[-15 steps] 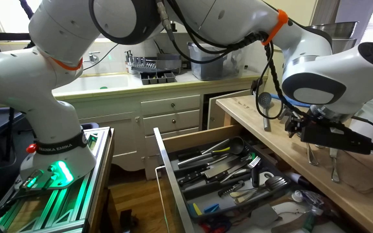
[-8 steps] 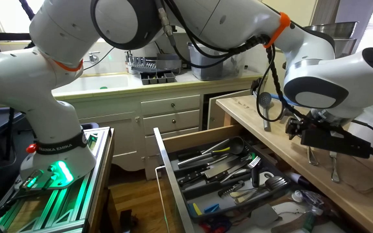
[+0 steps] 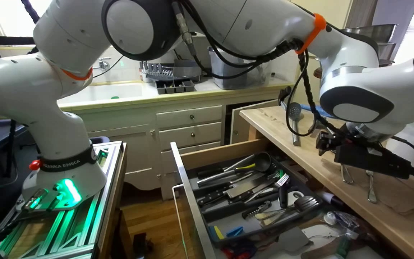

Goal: Put the silver spoon in the open drawer.

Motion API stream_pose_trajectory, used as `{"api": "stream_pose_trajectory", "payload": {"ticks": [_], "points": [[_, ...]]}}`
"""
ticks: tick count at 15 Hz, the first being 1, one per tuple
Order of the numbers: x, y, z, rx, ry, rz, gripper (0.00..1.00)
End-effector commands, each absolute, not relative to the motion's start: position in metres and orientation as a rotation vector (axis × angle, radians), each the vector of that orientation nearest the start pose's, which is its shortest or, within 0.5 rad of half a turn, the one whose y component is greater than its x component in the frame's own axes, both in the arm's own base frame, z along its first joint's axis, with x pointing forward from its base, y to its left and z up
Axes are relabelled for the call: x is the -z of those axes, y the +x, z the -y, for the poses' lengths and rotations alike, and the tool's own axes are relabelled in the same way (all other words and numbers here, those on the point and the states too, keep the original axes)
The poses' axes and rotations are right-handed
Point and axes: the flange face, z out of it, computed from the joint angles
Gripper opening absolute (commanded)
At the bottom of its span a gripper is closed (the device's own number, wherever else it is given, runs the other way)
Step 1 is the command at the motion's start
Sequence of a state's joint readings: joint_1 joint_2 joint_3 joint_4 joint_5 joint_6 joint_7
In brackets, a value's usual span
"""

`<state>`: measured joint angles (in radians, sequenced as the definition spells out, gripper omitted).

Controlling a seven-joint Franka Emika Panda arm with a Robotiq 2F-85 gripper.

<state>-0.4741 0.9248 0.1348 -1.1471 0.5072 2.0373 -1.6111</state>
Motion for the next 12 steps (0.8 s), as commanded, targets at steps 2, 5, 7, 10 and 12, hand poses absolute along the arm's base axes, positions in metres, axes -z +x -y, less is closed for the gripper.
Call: {"api": "stream_pose_trajectory", "payload": {"ticks": [2,5,7,10,12], "points": [[-0.246,0.727,0.266,0.668,-2.386,1.325,0.76],[-0.243,0.728,0.267,0.676,-2.378,1.343,0.7],[-0.24,0.728,0.268,0.68,-2.361,1.349,0.64],[-0.235,0.73,0.271,0.696,-2.362,1.349,0.6],[-0.236,0.731,0.273,0.706,-2.369,1.367,0.63]]}}
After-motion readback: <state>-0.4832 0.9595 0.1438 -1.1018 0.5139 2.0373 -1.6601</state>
